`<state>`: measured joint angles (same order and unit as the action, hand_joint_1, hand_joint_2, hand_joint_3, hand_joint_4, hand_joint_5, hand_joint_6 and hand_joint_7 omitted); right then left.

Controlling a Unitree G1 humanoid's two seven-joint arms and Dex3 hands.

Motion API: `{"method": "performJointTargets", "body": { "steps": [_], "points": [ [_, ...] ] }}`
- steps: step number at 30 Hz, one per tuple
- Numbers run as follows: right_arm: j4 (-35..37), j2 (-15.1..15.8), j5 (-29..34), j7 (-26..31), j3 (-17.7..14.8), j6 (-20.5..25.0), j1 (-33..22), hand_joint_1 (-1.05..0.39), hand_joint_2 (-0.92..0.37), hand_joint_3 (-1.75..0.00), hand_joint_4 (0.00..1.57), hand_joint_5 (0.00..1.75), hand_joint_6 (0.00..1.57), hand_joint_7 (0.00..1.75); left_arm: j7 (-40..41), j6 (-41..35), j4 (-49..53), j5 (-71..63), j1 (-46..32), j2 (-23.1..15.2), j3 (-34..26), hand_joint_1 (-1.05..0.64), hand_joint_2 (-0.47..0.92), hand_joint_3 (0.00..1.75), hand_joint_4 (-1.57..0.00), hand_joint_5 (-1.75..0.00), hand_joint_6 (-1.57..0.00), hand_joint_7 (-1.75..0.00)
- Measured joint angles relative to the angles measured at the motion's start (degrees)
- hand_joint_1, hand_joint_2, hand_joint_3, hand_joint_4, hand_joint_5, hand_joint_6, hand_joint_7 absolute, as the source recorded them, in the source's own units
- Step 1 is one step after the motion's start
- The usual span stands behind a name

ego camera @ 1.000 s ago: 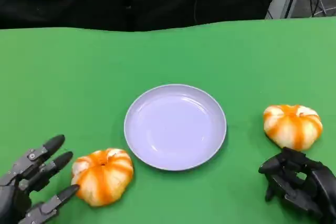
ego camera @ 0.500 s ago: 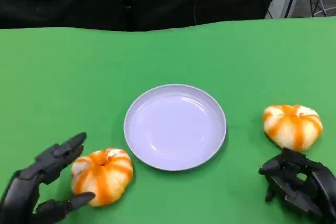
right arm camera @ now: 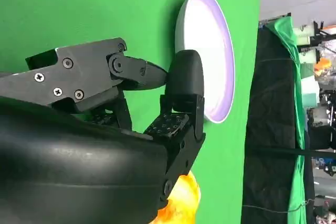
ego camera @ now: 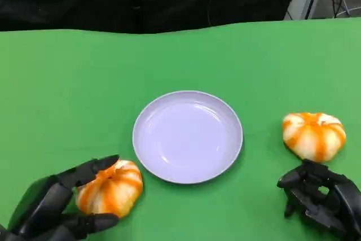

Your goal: Grasp the bread from the table and place it into the plate.

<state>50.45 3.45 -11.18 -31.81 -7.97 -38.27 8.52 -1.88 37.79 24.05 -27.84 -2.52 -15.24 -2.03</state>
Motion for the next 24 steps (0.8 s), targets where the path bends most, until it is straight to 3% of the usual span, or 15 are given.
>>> {"method": "performJointTargets", "body": {
  "steps": [5, 14, 16, 19, 22, 24],
  "points": [
    [-0.1, 0.0, 0.1, 0.5, 0.3, 0.1, 0.0, -0.23, -0.92, -0.49, 0.66, 1.75, 0.74, 1.15, 0.2, -8.4, -5.2, -6.7, 1.0, -2.5, 4.6, -0.99, 0.92, 0.27, -0.47, -0.01, -0.5, -0.01],
    [-0.1, 0.0, 0.2, 0.8, 0.5, 0.1, 0.0, -0.23, -0.92, -0.49, 0.66, 1.75, 0.74, 1.14, 1.1, -11.4, -6.8, -6.5, 1.1, -4.2, 7.1, -0.99, 0.92, 0.27, -0.47, -0.01, -0.5, 0.0],
    [-0.2, 0.0, 0.1, 0.8, 0.5, 0.1, -0.1, -0.23, -0.92, -0.5, 0.65, 1.75, 0.73, 1.14, 0.4, -13.4, -7.5, -7.0, 1.3, -4.5, 8.0, -0.77, 0.92, 0.13, -0.4, -0.01, -0.45, 0.0],
    [-0.8, -0.4, 0.1, 0.5, 0.6, 0.1, -0.3, -0.22, -0.92, -0.5, 0.65, 1.75, 0.73, 1.14, -6.3, -23.4, -11.1, -11.0, 4.1, -5.6, 11.6, -0.72, 0.92, 0.09, -0.39, 0.0, -0.45, 0.0],
    [-1.3, -0.7, 0.1, 0.4, 0.7, 0.1, -0.5, -0.22, -0.92, -0.5, 0.65, 1.75, 0.73, 1.14, -8.7, -27.7, -12.8, -11.7, 5.5, -6.2, 13.4, -0.49, 0.89, 0.05, -0.38, 0.0, -0.44, 0.0],
    [-1.4, -0.6, 0.0, 0.5, 0.6, 0.2, -0.9, -0.22, -0.92, -0.5, 0.65, 1.75, 0.73, 1.13, -9.3, -28.9, -13.1, -11.5, 5.5, -6.6, 14.2, -0.43, 0.89, 0.04, -0.38, 0.0, -0.44, 0.0]
  ]
}}
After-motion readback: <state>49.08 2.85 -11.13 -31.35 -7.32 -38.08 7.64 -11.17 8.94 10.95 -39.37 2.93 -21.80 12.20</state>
